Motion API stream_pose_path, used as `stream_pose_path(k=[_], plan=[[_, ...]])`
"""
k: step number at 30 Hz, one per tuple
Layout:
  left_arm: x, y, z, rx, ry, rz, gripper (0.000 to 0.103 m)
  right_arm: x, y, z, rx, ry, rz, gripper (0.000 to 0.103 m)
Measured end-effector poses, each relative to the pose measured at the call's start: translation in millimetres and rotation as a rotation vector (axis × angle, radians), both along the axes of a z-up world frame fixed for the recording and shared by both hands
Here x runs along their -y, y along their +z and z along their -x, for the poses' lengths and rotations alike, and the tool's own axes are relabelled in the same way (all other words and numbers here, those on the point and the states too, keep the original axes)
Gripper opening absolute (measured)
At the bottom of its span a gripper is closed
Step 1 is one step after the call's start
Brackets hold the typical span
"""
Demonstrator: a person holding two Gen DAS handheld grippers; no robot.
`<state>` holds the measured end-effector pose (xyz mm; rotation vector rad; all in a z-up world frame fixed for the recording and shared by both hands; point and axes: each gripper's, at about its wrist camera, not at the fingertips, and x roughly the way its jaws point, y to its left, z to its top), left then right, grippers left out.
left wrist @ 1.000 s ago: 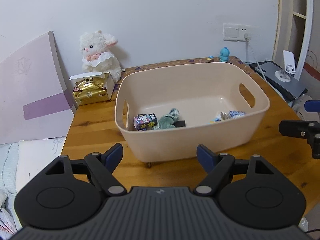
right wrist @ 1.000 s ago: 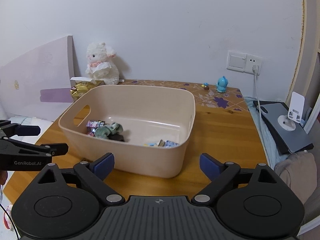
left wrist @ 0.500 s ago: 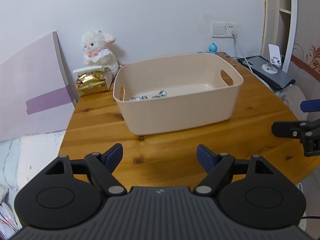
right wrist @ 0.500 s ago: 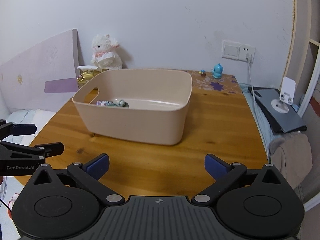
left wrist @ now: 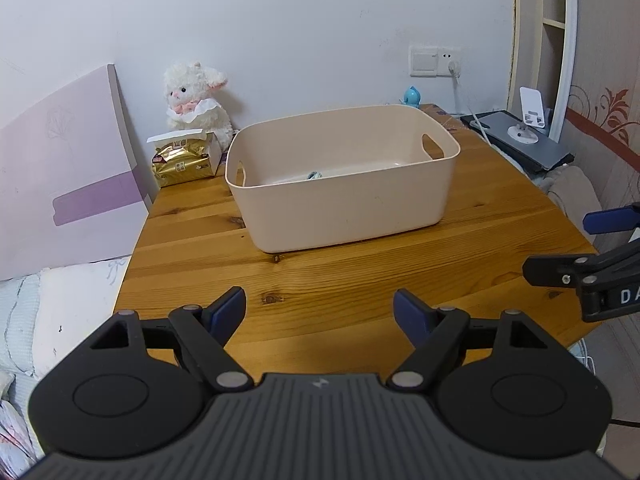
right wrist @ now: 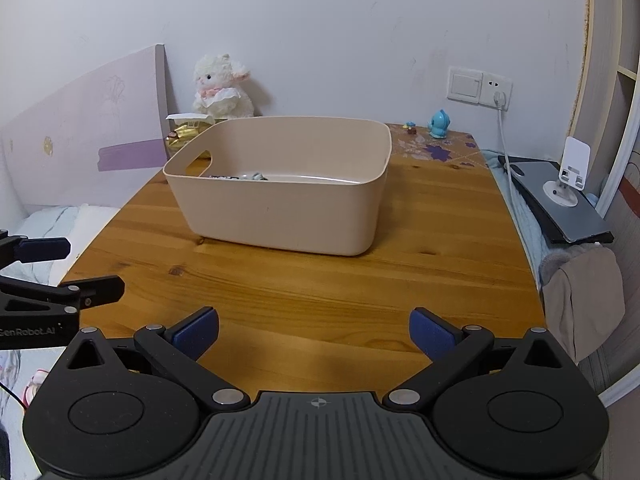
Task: Organize objects
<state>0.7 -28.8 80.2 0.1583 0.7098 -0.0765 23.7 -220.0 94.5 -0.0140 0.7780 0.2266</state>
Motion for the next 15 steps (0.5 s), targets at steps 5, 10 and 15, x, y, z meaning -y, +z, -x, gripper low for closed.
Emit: stream_pose_path(k=[5,10,15], plan=[[-0.3,7.2,6.0,0.009,0.0,0.004,0.082,-1.7,2.7,5.6,0.008,0.001,0.012,0.103],[0.8,10.9,8.7,0.013,-0.002,0.007,0.082,-0.4,8.1,9.5,0.024,-0.002,0.011,0.103],[2.0,9.4,8.6,-0.001,-0.007,0.01,0.082,1.6,11.5,9.4,0.033,-0.004,0.011,0.103]])
